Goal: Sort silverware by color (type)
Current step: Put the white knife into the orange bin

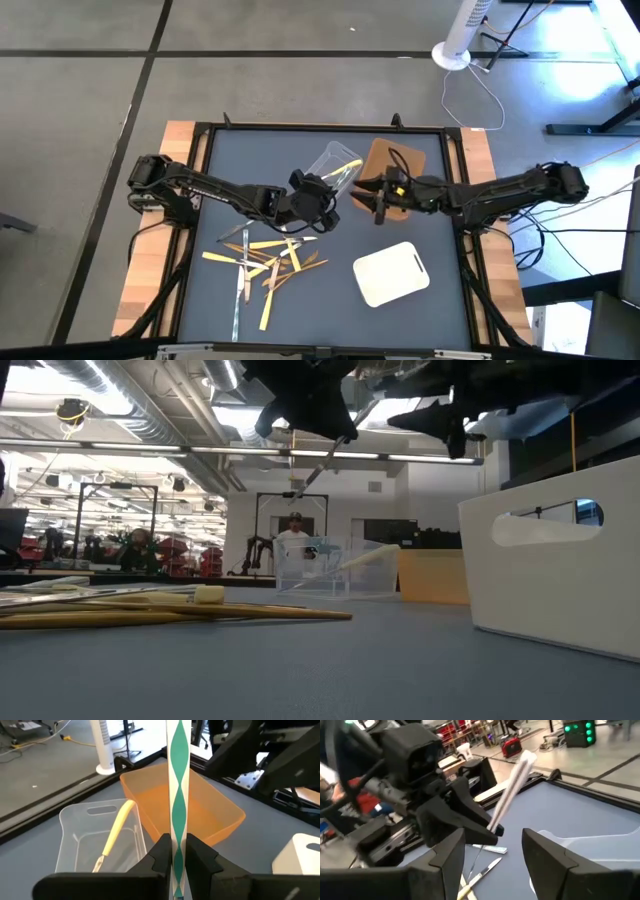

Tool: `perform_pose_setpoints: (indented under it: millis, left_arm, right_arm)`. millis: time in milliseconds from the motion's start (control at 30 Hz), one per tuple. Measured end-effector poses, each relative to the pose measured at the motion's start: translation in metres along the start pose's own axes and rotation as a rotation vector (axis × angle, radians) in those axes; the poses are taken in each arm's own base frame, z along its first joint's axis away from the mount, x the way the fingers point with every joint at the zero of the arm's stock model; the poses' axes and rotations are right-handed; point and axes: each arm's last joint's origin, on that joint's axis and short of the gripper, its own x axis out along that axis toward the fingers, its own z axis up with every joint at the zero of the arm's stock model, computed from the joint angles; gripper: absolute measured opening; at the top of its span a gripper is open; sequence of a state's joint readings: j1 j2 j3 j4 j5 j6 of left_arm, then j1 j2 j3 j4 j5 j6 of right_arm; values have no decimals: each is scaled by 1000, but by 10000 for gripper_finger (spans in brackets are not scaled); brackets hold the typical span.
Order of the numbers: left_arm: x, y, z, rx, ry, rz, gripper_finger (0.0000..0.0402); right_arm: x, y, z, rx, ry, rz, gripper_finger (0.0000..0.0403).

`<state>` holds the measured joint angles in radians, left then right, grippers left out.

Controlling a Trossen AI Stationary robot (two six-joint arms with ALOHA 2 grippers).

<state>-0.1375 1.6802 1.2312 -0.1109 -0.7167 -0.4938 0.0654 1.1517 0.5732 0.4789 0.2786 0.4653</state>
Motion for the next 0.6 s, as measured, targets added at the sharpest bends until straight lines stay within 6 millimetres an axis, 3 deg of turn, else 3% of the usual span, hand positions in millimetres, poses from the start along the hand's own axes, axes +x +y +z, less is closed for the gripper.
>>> perform_pose_setpoints:
  millis: [600]
  left_arm:
    - [0, 0, 0, -2, -3, 3, 32]
  right_arm:
    - [29, 3, -6, 32, -103, -58, 186]
